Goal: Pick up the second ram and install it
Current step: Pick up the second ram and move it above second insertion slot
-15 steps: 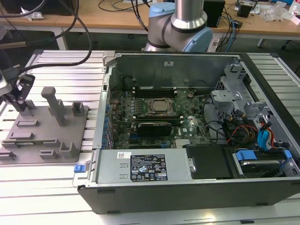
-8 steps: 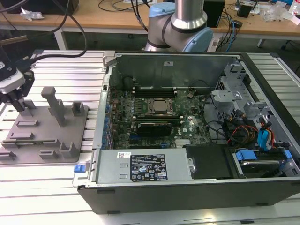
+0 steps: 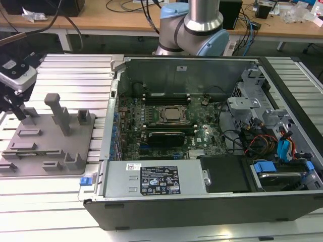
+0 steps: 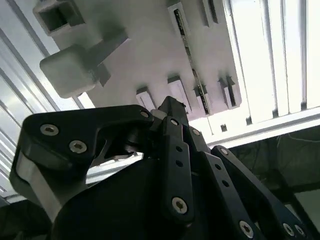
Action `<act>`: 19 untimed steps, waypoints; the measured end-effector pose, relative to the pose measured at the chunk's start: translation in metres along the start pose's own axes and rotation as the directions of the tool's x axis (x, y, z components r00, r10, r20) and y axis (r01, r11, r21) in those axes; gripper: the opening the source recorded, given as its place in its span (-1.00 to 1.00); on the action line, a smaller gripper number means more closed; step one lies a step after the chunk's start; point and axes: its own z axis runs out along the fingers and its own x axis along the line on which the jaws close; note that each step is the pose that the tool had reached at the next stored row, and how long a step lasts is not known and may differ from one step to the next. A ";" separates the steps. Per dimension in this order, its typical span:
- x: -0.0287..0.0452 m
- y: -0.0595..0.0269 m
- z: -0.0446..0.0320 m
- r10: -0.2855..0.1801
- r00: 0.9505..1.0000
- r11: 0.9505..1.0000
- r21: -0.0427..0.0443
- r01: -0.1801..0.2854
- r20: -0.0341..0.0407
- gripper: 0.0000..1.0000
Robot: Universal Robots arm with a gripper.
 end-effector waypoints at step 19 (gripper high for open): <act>0.0000 -0.0001 0.0034 -0.609 0.793 0.793 -0.019 0.609 -0.024 -0.84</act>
